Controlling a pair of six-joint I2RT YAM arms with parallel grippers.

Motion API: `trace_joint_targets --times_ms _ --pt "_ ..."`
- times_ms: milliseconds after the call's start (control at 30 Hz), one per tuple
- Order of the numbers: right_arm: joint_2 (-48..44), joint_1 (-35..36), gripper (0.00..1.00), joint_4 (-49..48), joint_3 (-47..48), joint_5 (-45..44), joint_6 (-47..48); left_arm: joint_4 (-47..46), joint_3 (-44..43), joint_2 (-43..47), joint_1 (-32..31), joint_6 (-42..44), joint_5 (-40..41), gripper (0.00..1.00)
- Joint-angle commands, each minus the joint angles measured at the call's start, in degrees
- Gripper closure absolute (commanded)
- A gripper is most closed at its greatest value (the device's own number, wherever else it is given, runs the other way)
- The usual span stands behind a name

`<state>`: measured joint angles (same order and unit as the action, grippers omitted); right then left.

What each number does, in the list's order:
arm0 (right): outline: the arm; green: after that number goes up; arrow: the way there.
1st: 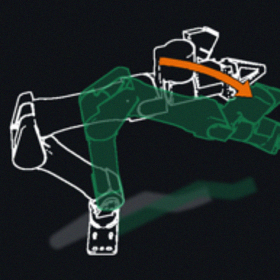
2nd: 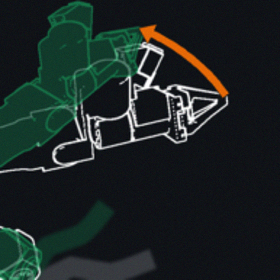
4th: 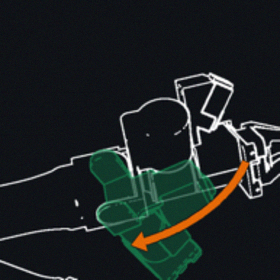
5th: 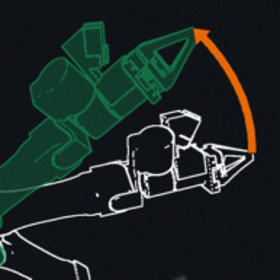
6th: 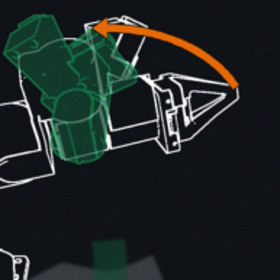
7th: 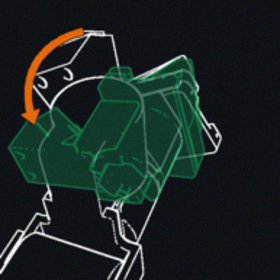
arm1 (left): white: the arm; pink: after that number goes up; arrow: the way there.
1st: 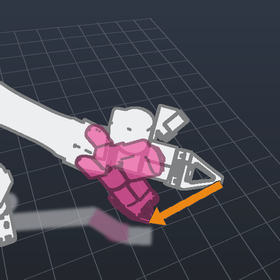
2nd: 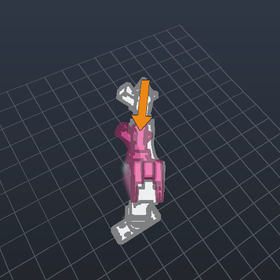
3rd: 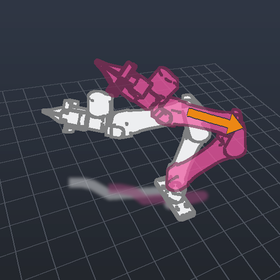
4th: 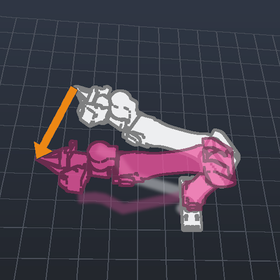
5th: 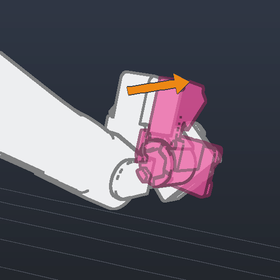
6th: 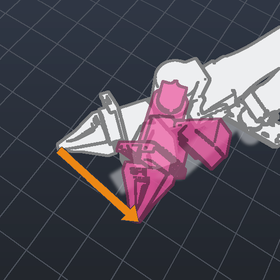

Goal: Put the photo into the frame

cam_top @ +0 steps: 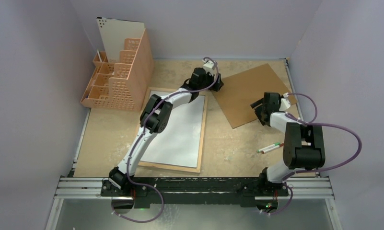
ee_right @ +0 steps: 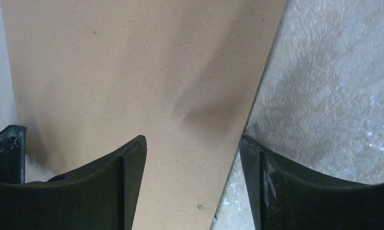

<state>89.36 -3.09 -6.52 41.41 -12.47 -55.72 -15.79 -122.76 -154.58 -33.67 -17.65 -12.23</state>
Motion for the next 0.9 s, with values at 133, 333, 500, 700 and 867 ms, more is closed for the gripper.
trace_joint_targets --times_ms 133,333,500,700,867 --pt "5.1 -0.9 0.27 2.2 -1.4 0.0 5.5 5.0 13.3 8.2 0.2 -3.2 -7.0 0.43" --pt "7.6 -2.0 0.27 -0.4 0.1 2.0 8.5 7.6 17.1 12.3 0.2 -3.5 -10.5 0.47" --pt "10.1 -3.7 0.28 -0.2 4.5 5.2 11.0 12.1 14.2 10.5 0.2 -3.0 -13.3 0.48" --pt "12.9 -6.6 0.29 0.7 9.8 7.4 16.6 11.6 13.6 9.1 -0.4 -4.3 -16.8 0.5" --pt "14.8 -9.4 0.3 1.0 12.6 9.0 22.3 11.5 13.5 8.4 -1.1 -3.8 -19.9 0.5"
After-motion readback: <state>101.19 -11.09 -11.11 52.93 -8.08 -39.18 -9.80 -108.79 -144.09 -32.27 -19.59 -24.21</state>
